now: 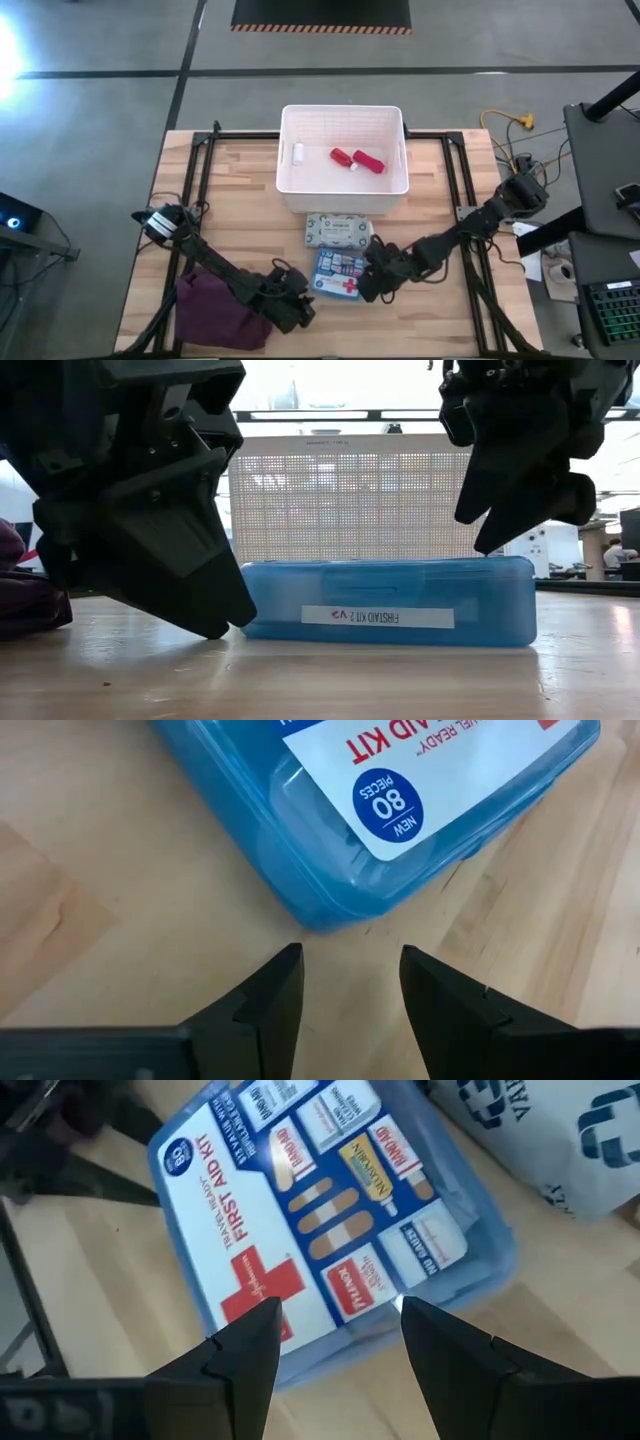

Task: Pick & place medical supplies in basket/bin
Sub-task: Put the blue first aid kit into the white bin

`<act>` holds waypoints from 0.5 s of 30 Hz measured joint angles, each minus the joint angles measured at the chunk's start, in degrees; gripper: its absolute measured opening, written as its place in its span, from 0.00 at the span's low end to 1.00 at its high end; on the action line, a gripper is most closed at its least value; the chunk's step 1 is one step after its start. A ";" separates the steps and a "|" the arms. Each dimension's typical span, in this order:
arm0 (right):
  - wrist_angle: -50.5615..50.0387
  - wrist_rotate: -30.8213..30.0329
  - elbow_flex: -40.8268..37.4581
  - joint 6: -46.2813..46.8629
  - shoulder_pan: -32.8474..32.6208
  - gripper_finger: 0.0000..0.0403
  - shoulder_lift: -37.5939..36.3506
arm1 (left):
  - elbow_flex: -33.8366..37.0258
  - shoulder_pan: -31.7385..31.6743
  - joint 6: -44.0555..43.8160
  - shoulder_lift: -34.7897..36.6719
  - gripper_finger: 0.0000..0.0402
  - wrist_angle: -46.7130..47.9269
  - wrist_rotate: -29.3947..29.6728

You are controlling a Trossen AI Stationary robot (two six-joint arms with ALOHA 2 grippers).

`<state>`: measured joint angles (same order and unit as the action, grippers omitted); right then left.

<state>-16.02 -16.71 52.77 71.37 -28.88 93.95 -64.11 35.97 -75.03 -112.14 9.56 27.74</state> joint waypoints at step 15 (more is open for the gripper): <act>0.28 -2.59 -1.41 3.71 0.03 0.49 1.24 | -1.12 -0.05 7.36 -0.18 0.38 -4.30 1.48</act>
<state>-15.74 -19.29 51.36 75.08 -28.85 95.19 -65.23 35.91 -67.66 -112.32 5.26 29.23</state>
